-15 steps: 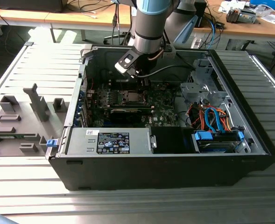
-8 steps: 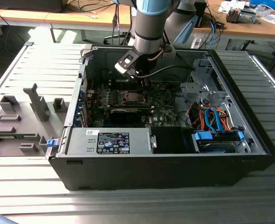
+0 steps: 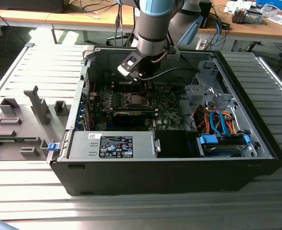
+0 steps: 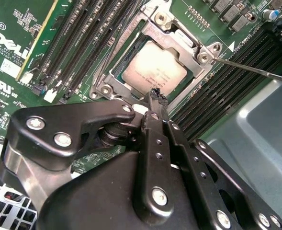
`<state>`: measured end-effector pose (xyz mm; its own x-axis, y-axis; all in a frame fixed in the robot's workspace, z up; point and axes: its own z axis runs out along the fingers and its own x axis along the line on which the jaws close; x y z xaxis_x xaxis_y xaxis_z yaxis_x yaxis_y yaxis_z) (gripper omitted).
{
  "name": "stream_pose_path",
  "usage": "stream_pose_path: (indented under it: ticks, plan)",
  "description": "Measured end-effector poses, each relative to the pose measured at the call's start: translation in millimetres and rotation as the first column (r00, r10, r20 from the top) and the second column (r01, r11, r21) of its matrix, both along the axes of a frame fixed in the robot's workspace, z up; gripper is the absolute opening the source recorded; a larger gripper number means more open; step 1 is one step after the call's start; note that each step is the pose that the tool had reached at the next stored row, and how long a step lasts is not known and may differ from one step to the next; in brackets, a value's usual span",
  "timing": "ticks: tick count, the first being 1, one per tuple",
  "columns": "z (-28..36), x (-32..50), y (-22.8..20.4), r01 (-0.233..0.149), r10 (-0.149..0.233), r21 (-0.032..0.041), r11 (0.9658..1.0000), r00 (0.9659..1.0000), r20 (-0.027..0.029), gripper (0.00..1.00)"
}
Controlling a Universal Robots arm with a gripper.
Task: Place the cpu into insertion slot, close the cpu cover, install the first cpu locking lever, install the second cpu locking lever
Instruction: 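Close the cpu cover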
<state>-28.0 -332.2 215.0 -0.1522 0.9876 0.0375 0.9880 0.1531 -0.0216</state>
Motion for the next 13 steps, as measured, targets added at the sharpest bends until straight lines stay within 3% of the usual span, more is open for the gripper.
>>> stream_pose_path:
  ticks: [6,13]
  plan:
    - [-1.1,-5.1,-2.6,0.0,0.0,0.0,1.0,1.0,0.0,0.11]
    - [-1.9,-17.0,-4.6,0.0,0.0,-0.0002,1.0,1.0,-0.0001,0.11]
